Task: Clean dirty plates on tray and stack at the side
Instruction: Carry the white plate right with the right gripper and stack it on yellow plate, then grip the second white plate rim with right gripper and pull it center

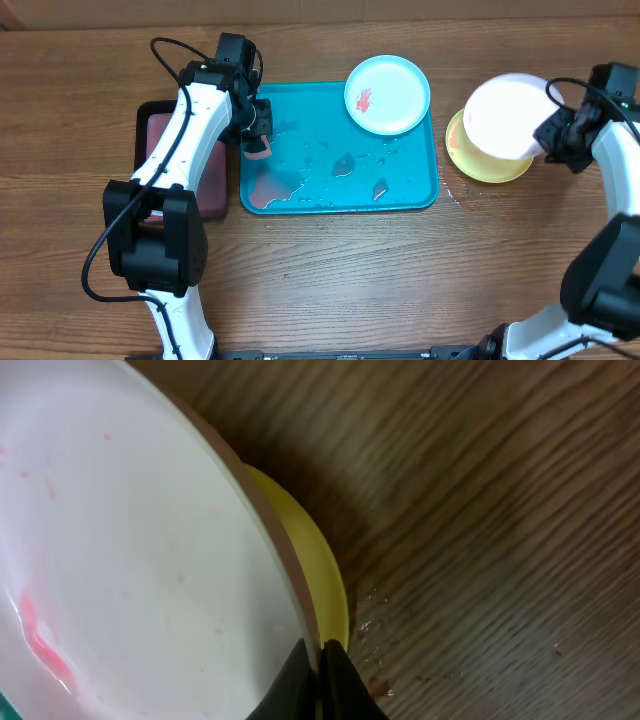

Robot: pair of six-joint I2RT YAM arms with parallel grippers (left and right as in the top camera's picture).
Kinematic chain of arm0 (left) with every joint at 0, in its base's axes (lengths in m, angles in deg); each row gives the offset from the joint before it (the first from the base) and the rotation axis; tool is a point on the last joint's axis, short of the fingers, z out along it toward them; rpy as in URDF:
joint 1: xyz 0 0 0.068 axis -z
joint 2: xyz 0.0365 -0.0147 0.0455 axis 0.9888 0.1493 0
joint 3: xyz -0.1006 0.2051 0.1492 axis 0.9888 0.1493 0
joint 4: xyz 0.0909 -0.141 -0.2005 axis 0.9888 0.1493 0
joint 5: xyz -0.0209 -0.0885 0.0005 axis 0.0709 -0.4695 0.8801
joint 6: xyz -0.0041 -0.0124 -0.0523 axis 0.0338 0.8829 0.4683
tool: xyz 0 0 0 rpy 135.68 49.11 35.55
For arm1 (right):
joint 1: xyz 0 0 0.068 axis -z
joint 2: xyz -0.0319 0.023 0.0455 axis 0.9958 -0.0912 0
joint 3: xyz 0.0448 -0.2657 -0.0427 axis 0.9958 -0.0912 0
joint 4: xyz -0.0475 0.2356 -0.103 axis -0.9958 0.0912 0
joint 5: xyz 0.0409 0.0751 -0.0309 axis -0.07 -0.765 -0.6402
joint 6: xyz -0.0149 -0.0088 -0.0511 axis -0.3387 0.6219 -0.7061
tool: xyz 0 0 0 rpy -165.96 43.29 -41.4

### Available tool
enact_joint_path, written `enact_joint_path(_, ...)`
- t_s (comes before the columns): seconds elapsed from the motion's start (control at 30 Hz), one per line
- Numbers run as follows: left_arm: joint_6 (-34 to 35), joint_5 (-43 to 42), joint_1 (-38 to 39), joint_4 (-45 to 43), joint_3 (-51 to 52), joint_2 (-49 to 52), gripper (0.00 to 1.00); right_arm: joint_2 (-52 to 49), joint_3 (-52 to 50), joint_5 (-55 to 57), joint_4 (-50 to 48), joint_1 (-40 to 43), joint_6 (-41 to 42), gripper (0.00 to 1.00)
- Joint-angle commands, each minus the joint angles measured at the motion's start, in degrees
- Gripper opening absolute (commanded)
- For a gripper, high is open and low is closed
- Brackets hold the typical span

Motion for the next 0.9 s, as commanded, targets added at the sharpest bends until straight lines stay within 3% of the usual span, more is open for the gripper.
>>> enact_joint_path(0.0, 0.79, 0.76, 0.02, -0.07, -0.74, 0.42, 0.04, -3.67, -2.03, -1.92, -1.05, -0.11, -1.01, 0.04)
enact_joint_path(0.17, 0.79, 0.76, 0.02, -0.07, -0.74, 0.42, 0.04, -4.13, -2.32, -2.29, -0.92, -0.74, -1.03, 0.04)
enact_joint_path(0.3, 0.79, 0.76, 0.02, -0.07, -0.74, 0.42, 0.04, -4.13, -2.08, -6.54, -0.07, -0.87, -2.43, 0.55)
enact_joint_path(0.37, 0.79, 0.74, 0.04, -0.07, -0.74, 0.42, 0.04, -4.13, -1.2, -11.85, 0.0, -0.92, -5.68, 0.71)
enact_joint_path(0.43, 0.79, 0.74, 0.07, -0.09, -0.74, 0.42, 0.04, -4.13, 0.5, -15.63, 0.55, -1.09, -6.84, 0.78)
enact_joint_path(0.63, 0.79, 0.76, 0.07, -0.09, -0.74, 0.42, 0.04, -4.13, 4.66, -22.8, -1.95, -7.67, -9.33, 0.79)
enact_joint_path(0.87, 1.22, 0.55, 0.07, -0.09, -0.74, 0.42, 0.04, -7.43, 4.55, -13.79, -10.08, -20.41, 6.99, 0.58)
